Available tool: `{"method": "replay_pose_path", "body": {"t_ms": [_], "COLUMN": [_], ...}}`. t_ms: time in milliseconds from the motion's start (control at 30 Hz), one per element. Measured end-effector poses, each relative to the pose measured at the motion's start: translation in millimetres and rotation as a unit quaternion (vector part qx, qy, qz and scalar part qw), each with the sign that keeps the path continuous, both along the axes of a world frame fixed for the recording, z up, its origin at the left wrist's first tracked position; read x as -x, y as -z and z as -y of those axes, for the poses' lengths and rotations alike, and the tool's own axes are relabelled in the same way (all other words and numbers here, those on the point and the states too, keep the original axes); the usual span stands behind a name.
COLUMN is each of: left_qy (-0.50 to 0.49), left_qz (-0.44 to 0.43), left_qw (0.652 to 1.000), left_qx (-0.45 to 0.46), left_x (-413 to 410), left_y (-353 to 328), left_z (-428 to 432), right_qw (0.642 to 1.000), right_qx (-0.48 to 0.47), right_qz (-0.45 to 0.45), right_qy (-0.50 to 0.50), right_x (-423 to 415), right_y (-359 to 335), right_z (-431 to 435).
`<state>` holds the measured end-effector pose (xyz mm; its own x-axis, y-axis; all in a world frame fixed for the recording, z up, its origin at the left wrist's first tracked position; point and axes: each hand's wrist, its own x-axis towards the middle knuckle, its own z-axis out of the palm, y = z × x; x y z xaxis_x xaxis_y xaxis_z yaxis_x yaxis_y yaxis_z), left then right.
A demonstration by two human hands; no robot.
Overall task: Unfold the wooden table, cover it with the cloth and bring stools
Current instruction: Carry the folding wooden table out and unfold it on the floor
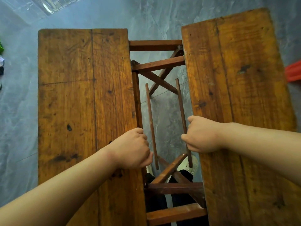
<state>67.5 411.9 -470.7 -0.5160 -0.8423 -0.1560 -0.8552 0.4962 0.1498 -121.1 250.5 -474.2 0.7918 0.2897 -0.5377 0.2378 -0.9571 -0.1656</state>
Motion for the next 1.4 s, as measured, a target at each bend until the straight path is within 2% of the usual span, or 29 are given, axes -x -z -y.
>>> {"method": "replay_pose_path", "body": {"t_ms": [433, 1000, 1400], "left_qy": [0.014, 0.064, 0.018], "left_qz": [0.048, 0.051, 0.034], "left_qw": [0.999, 0.997, 0.999], "left_qx": [0.016, 0.004, 0.023], "left_x": [21, 35, 38], "left_y": [26, 64, 79], "left_z": [21, 40, 73], "right_qw": [1.0, 1.0, 0.999], "right_qx": [0.0, -0.013, 0.024], "right_qz": [-0.003, 0.013, 0.027], "right_qy": [0.004, 0.015, 0.016], "right_x": [0, 3, -5], "right_y": [13, 37, 58], "right_z": [3, 1, 31]}}
